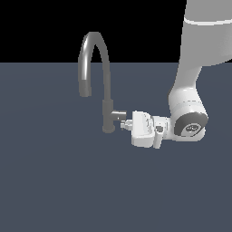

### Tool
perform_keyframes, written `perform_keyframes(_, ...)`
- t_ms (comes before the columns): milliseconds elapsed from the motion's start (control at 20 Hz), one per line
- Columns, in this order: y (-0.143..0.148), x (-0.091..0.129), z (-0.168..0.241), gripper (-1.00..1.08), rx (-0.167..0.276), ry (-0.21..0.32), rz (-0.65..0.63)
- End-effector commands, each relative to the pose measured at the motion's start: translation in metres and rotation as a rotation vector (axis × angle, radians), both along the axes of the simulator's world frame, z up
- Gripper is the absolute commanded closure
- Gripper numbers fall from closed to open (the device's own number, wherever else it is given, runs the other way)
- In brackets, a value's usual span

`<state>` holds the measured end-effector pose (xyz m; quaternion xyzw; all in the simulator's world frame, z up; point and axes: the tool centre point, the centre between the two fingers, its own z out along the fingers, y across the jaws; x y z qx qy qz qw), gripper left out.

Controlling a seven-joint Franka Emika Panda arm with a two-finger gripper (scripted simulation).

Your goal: Turn on the faucet by rotating a designated handle.

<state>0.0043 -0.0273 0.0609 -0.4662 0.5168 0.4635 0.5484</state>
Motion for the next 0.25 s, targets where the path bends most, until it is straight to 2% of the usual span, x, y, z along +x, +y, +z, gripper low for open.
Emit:
perform_keyframes(0, 0.002, 0.007, -0.029, 1.08, -0.023, 0.03, -0.025)
perform_keyframes(200, 0.002, 0.01, -0.039, 1.08, -0.025, 0.04, -0.027)
